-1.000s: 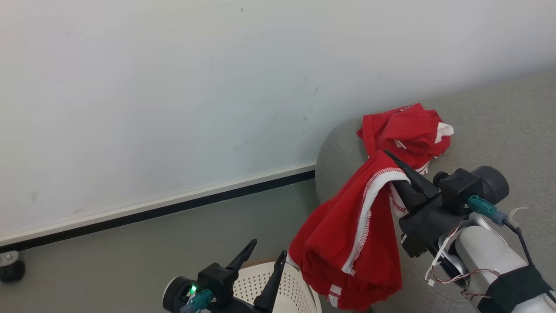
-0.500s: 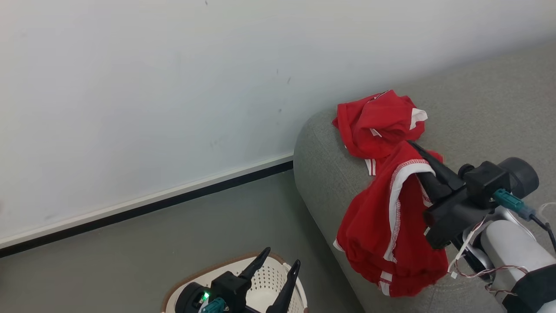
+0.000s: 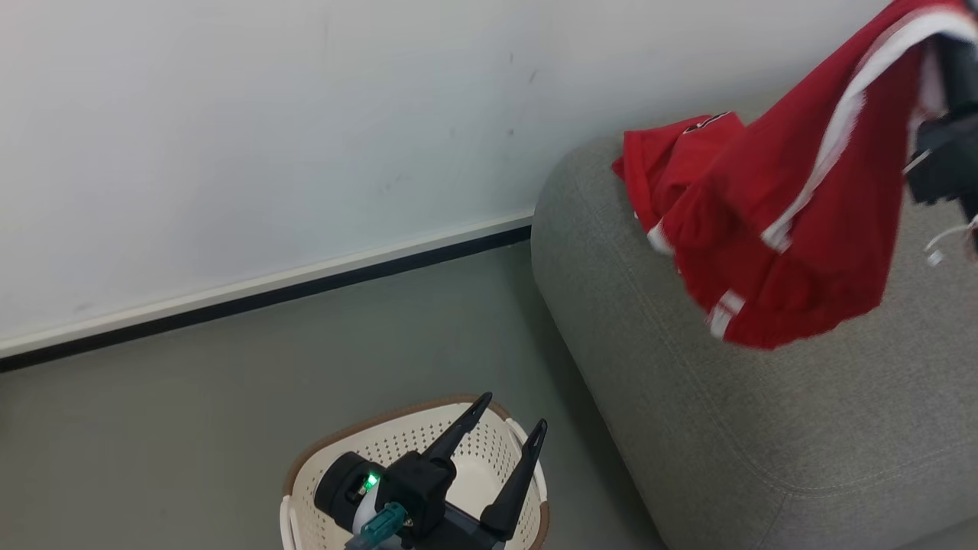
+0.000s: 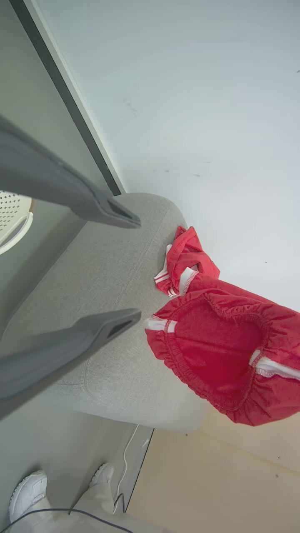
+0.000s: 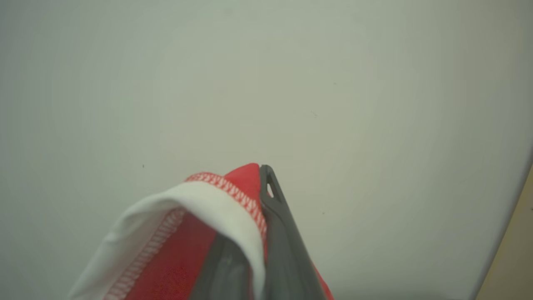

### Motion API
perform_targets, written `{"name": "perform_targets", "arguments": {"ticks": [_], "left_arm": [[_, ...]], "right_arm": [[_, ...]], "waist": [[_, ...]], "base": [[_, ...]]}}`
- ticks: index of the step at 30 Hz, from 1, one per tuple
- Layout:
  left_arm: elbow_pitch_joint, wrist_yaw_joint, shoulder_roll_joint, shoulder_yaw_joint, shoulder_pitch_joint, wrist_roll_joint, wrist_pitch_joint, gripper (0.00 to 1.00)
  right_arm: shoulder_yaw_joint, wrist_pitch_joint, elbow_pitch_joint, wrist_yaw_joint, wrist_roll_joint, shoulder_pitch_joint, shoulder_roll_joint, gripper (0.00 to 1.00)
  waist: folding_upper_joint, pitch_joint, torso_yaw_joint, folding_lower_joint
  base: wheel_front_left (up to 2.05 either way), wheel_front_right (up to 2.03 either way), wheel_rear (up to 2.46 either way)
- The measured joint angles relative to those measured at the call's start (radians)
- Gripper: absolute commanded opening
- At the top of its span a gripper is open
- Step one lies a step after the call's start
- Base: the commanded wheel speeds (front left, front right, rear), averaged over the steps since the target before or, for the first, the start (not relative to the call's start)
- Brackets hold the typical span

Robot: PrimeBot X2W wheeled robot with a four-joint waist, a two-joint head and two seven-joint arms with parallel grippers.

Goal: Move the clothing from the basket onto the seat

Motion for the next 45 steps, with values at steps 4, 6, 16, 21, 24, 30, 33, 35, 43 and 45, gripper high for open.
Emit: {"name": "perform_targets", "arguments": {"ticks": [4,6,16,21,24,30,33,35,43,45], "left_arm": [[-0.032,0.000,0.009,-0.004,-0.028,0.015,0.001,1.00],[-0.047,0.000,0.010,-0.007,-0.041,0.023,0.002,1.00],[-0.132,-0.001,0.026,-0.014,-0.113,0.061,0.027,1.00],[-0.166,-0.002,0.046,-0.012,-0.144,0.077,0.041,1.00],[-0.190,-0.002,0.054,-0.003,-0.170,0.082,0.049,1.00],[-0.223,0.000,0.067,0.013,-0.192,0.090,0.063,1.00],[-0.229,0.000,0.071,0.016,-0.214,0.095,0.068,1.00],[-0.229,0.000,0.071,0.017,-0.222,0.095,0.068,1.00],[-0.214,0.000,0.075,0.025,-0.249,0.102,0.074,1.00],[-0.206,0.000,0.076,0.025,-0.249,0.102,0.074,1.00]], "right_arm": [[-0.062,0.021,0.038,-0.043,0.000,-0.087,-0.051,0.00],[-0.088,0.030,0.060,-0.062,-0.002,-0.127,-0.080,0.00],[-0.149,0.083,0.181,-0.134,-0.041,-0.264,-0.196,0.00],[-0.155,0.101,0.234,-0.148,-0.052,-0.277,-0.218,0.00],[-0.159,0.109,0.261,-0.157,-0.055,-0.297,-0.216,0.00],[-0.140,0.116,0.308,-0.166,-0.056,-0.298,-0.148,0.00],[-0.132,0.116,0.346,-0.167,-0.056,-0.298,-0.117,0.00],[-0.130,0.116,0.361,-0.172,-0.056,-0.296,-0.110,0.00],[-0.109,0.096,0.467,-0.174,-0.064,-0.269,-0.070,0.00],[-0.107,0.088,0.485,-0.174,-0.064,-0.266,-0.064,0.00]], "waist": [[0.0000,0.044,0.023,-0.0001],[0.0000,0.066,0.037,0.0000],[0.0001,0.182,0.126,0.0001],[0.0001,0.245,0.172,0.0001],[0.0001,0.299,0.204,0.0000],[0.0001,0.385,0.233,0.0001],[0.0002,0.428,0.238,0.0001],[0.0002,0.442,0.239,0.0001],[0.0002,0.515,0.224,0.0001],[0.0002,0.519,0.213,0.0000]], "base": [[0.00,0.00,0.00],[0.00,0.00,0.00],[0.00,0.00,0.00],[0.00,0.00,0.00],[0.00,0.00,0.00],[0.00,0.00,0.00],[0.00,0.00,0.00],[0.00,0.00,0.00],[0.00,0.00,0.00],[0.00,0.00,0.00]]}}
